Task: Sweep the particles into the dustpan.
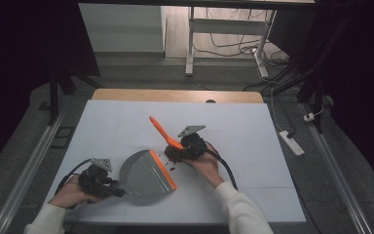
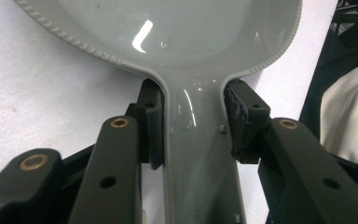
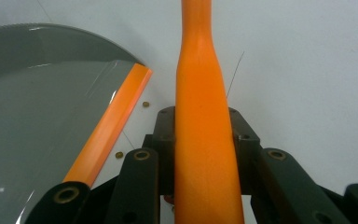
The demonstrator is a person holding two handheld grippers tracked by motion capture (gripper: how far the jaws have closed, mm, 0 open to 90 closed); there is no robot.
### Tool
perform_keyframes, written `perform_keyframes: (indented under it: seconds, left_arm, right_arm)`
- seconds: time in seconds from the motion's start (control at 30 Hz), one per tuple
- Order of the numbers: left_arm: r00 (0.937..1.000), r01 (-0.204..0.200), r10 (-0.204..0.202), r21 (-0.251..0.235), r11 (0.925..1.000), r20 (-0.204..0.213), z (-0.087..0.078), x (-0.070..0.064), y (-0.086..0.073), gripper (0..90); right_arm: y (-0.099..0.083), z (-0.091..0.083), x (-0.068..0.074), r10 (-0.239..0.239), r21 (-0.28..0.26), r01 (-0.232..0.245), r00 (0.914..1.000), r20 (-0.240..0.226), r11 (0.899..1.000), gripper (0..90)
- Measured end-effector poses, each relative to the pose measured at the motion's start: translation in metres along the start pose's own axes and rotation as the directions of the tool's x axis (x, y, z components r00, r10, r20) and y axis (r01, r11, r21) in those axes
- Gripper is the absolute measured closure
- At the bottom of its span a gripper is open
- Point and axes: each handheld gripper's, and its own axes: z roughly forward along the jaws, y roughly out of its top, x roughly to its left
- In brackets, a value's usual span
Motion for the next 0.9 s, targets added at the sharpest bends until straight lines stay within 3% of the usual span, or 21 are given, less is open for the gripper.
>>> perform_keyframes:
  seconds: [0.5,0.9]
  left_arm:
    - [1.0,0.003,-0.003,-0.001,1.0,0.0,0.001,0.0,0.0,61.6]
    - [1.0,0.003,-0.003,-0.002,1.0,0.0,0.001,0.0,0.0,61.6]
  right_arm:
    - [0.001,0.003,0.006,0.012,-0.011,-0.012,0.9998,-0.015,1.0,70.1]
    - [0.004,0.006,0.02,-0.009,-0.008,0.009,0.9988,-0.049,1.0,70.1]
